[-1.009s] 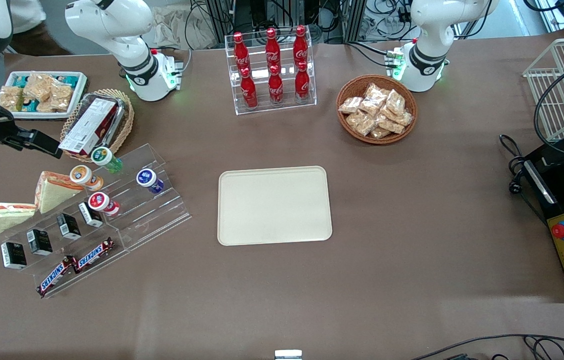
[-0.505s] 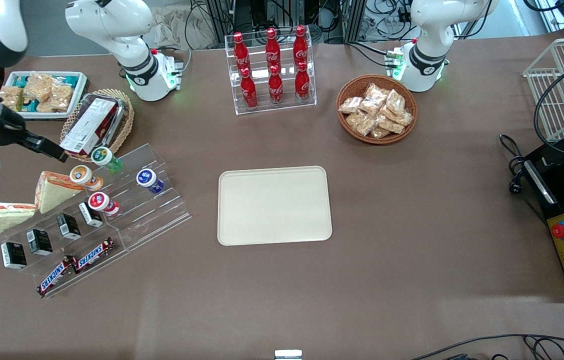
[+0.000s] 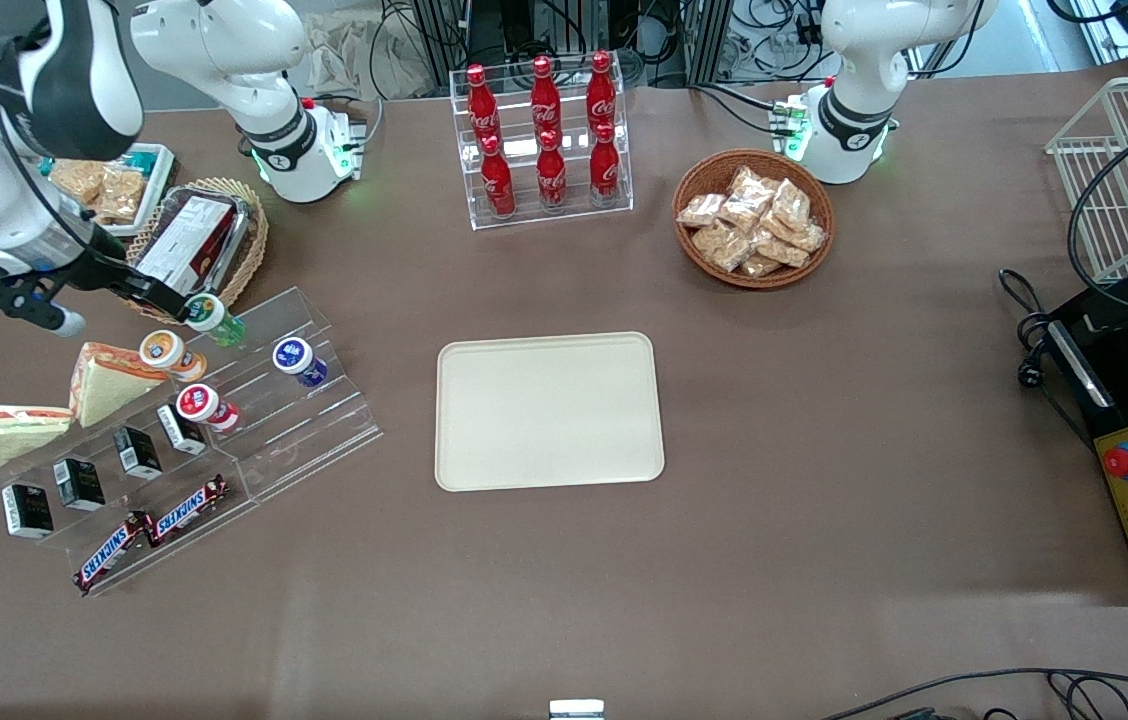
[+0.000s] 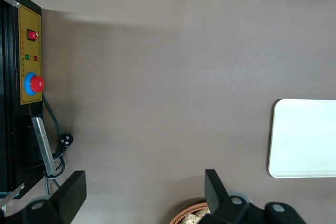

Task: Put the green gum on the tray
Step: 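Move the right gripper over the green gum tub in the acrylic rack, then lower the right gripper and close it on the green gum tub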

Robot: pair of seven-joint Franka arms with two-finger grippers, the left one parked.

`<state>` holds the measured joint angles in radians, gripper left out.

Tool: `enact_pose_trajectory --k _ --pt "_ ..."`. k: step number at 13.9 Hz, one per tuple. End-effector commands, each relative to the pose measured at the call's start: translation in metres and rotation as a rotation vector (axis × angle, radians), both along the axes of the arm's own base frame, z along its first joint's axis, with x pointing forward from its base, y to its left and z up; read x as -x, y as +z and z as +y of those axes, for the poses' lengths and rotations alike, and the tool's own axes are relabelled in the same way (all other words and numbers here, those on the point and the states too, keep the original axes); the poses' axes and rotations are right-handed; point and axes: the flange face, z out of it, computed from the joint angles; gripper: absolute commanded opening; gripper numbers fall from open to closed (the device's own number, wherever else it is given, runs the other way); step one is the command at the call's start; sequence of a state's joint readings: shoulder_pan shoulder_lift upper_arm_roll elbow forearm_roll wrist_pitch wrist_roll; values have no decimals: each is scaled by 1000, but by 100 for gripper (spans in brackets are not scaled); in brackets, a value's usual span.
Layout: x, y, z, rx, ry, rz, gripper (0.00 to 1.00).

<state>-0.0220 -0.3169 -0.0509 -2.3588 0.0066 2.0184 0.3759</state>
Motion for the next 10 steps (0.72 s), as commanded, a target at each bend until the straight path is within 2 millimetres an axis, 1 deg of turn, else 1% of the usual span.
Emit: enact_pose_trajectory --k 1,6,8,10 --pt "16 -12 2 -32 -35 -17 100" --pt "23 -46 3 -34 -47 -35 100" --pt "26 -54 3 -35 -49 -26 100" --pt "26 -56 5 -35 -44 -23 100"
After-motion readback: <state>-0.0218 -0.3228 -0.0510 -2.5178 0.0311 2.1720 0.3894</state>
